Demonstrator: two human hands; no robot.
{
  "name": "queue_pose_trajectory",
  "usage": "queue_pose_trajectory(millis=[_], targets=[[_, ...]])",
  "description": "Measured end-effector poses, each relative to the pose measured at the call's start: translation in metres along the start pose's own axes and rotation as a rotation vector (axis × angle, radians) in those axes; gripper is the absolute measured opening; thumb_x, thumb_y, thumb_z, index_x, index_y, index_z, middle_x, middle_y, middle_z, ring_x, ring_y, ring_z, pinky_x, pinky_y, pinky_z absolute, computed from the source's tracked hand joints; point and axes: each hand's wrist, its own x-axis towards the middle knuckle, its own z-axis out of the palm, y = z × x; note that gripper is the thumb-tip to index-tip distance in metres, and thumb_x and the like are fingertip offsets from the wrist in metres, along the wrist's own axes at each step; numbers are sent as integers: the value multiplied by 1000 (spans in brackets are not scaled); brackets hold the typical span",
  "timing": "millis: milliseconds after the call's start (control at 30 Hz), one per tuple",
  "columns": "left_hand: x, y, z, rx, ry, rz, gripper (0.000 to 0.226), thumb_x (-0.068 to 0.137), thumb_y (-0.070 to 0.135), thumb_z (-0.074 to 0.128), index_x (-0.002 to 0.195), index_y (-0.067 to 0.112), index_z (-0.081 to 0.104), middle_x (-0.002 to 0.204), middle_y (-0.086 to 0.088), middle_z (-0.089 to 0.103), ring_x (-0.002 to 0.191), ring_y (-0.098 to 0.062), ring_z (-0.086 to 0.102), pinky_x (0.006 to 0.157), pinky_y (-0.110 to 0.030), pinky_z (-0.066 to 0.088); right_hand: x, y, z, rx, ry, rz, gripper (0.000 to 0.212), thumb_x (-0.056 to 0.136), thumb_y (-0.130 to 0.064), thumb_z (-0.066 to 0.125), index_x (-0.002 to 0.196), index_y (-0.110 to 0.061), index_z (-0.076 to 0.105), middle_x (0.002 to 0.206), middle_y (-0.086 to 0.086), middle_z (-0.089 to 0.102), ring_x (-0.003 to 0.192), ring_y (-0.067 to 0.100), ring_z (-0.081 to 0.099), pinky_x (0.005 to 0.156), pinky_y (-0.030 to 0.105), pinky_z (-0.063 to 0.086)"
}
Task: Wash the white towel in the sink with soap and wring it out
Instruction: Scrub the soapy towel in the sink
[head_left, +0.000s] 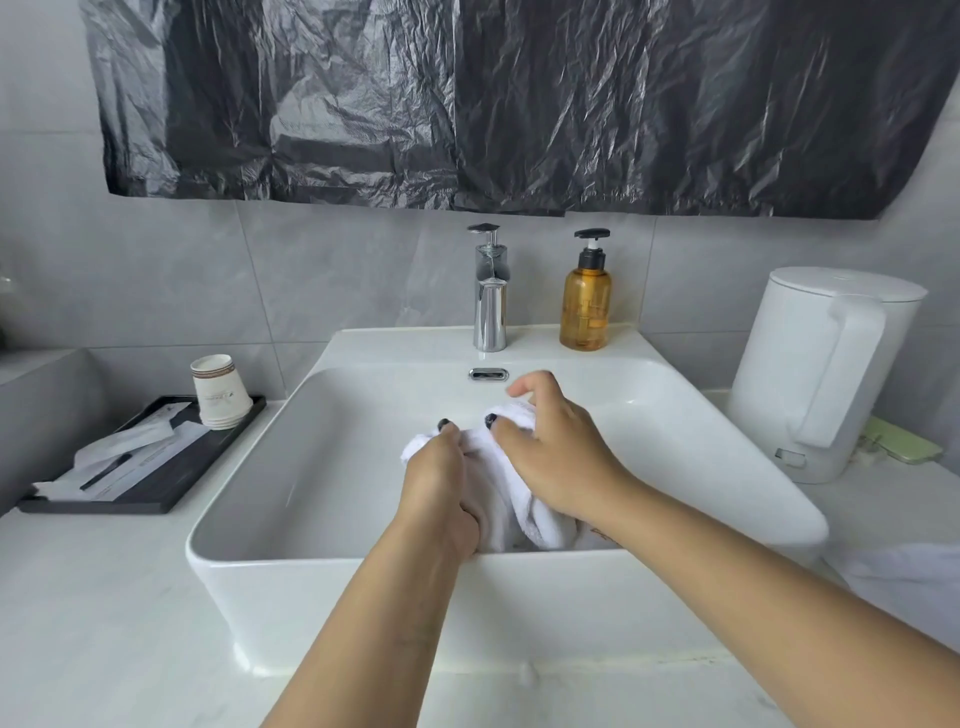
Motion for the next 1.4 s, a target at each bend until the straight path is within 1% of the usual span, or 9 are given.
queue_pose_trajectory(millis=[100, 200, 433, 500, 667, 833, 967, 1133, 1400], targets=[[5, -2, -4, 16, 62, 21, 23, 105, 34, 39, 122, 20, 47, 113, -14, 65, 97, -28, 67, 98, -49, 48, 9, 4, 7, 92, -67, 318, 23, 90, -33, 54, 74, -19, 45, 66, -6, 41, 68, 18, 41, 56, 31, 29], [8, -1, -5, 36, 60, 71, 16, 106, 34, 42, 96, 23, 47, 102, -7, 63, 98, -26, 65, 101, -46, 48, 17, 2, 7, 108, 23, 287, 36, 89, -21, 54, 60, -18, 34, 57, -3, 35, 58, 18, 34, 53, 30, 26], [10, -3, -5, 60, -147, 2, 37, 101, 43, 41, 74, 25, 58, 64, -6, 65, 58, -24, 67, 63, -34, 53, 10, -24, 29, 30, 136, 115, 36, 90, -35, 55, 64, -22, 34, 63, -6, 40, 68, 20, 43, 60, 32, 34], [11, -3, -5, 69, -167, -13, 32, 96, 40, 46, 72, 24, 60, 67, -7, 58, 63, -23, 64, 65, -31, 47, 20, -26, 34, -47, 93, 128, 37, 89, -31, 54, 61, -20, 34, 62, -4, 39, 72, 24, 42, 62, 31, 32], [11, 0, -6, 78, -105, -2, 57, 82, 45, 52, 131, 15, 57, 114, -20, 72, 94, -36, 73, 81, -51, 56, 50, -32, 25, -29, -64, 255, 29, 81, -19, 58, 59, -14, 39, 61, 1, 39, 62, 23, 37, 53, 28, 27], [20, -3, -12, 43, 9, 46, 34, 95, 42, 46, 110, 19, 65, 101, -17, 75, 84, -33, 75, 88, -54, 54, 31, -40, 28, -90, -185, 243, 35, 88, -36, 56, 62, -16, 44, 66, 2, 48, 64, 24, 48, 55, 29, 33], [24, -3, -15, -10, 0, 29, 26, 99, 41, 42, 85, 22, 55, 64, -4, 65, 57, -25, 64, 64, -35, 53, 4, -39, 22, -181, -187, 133, 39, 92, -29, 47, 57, -17, 35, 60, 0, 42, 63, 21, 41, 54, 32, 30], [9, -1, -1, 67, -161, -28, 44, 71, 33, 55, 113, 21, 61, 114, -27, 67, 101, -42, 70, 91, -59, 49, 25, -25, 14, -139, -65, 149, 39, 90, -22, 49, 57, -17, 31, 58, 1, 37, 61, 21, 34, 53, 31, 27], [12, -4, -4, 83, -122, 38, 19, 102, 31, 46, 98, 15, 57, 80, -14, 67, 79, -31, 71, 75, -38, 55, 31, -9, 19, 45, -171, 373, 29, 89, -39, 53, 68, -18, 52, 70, 0, 58, 69, 22, 55, 63, 30, 39]])
